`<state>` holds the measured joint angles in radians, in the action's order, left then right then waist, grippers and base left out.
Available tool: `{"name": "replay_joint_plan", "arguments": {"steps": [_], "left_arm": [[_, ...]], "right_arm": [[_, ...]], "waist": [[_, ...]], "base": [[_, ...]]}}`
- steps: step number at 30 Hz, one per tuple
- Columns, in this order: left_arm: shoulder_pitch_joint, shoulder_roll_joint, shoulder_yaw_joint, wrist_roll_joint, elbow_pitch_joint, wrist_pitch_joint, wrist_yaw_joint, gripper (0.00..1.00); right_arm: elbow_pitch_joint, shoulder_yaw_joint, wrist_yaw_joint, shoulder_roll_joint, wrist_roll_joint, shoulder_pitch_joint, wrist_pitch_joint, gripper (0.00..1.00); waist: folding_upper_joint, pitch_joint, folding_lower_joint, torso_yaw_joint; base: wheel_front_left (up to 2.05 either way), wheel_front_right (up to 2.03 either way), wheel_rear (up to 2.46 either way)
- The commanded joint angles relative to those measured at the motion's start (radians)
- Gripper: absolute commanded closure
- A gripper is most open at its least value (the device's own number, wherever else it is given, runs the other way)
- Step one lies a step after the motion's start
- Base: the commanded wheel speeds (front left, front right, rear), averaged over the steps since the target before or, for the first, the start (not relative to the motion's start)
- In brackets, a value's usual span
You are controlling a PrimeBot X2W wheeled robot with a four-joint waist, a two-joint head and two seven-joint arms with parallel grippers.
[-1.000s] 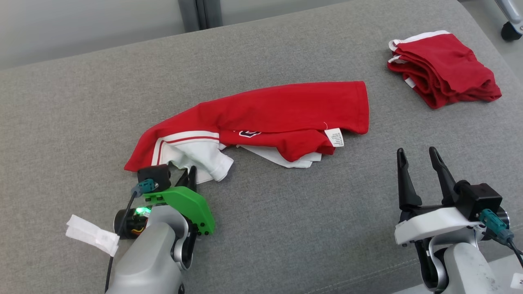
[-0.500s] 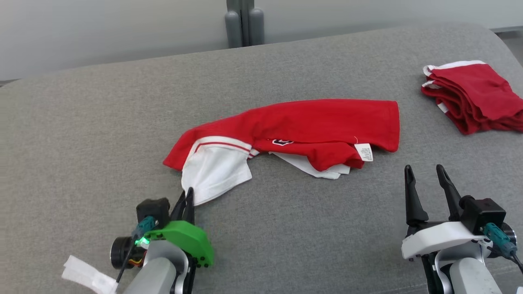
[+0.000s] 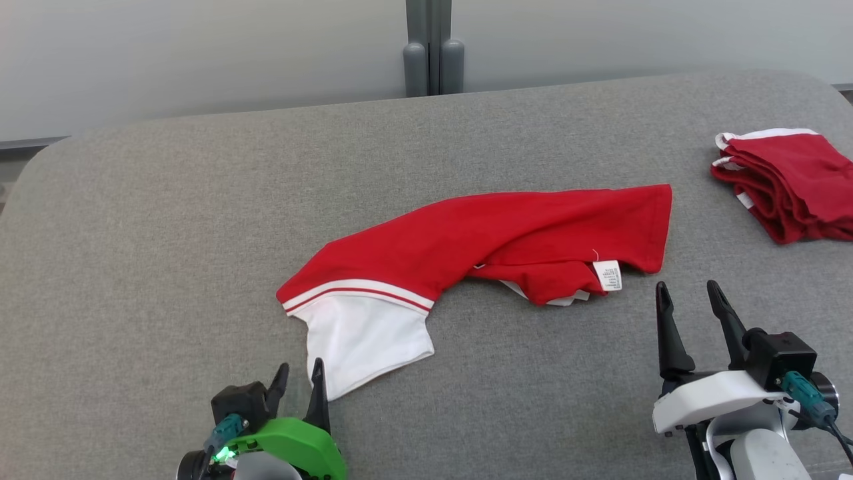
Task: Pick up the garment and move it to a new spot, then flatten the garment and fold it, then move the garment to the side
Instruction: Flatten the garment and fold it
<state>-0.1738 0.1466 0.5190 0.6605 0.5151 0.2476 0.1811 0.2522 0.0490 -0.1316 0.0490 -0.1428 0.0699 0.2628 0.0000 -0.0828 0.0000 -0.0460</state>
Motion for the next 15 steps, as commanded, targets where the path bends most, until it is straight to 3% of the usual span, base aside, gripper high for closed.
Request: {"name": "replay_joint_plan", "arguments": {"steps": [1, 10, 15], "left_arm": [[0.007, 0.011, -0.011, -0.012, 0.003, 0.007, 0.011, 0.0], [0.003, 0.041, -0.069, -0.087, -0.074, 0.018, 0.044, 0.0], [0.025, 0.034, -0.088, -0.143, -0.137, 0.018, 0.036, 0.0]], "right_arm": [[0.002, 0.002, 0.002, 0.003, 0.006, 0.009, 0.003, 0.0], [-0.01, 0.024, 0.002, 0.003, 0.018, 0.013, 0.003, 0.0], [-0.012, 0.024, 0.002, 0.003, 0.025, 0.014, 0.003, 0.0]], "waist": [[0.0, 0.001, 0.0, -0.002], [0.0, 0.01, 0.0, 0.005], [0.0, 0.034, 0.0, 0.014]], "base": [[0.0, 0.0, 0.0], [0.0, 0.0, 0.0], [0.0, 0.0, 0.0]]}}
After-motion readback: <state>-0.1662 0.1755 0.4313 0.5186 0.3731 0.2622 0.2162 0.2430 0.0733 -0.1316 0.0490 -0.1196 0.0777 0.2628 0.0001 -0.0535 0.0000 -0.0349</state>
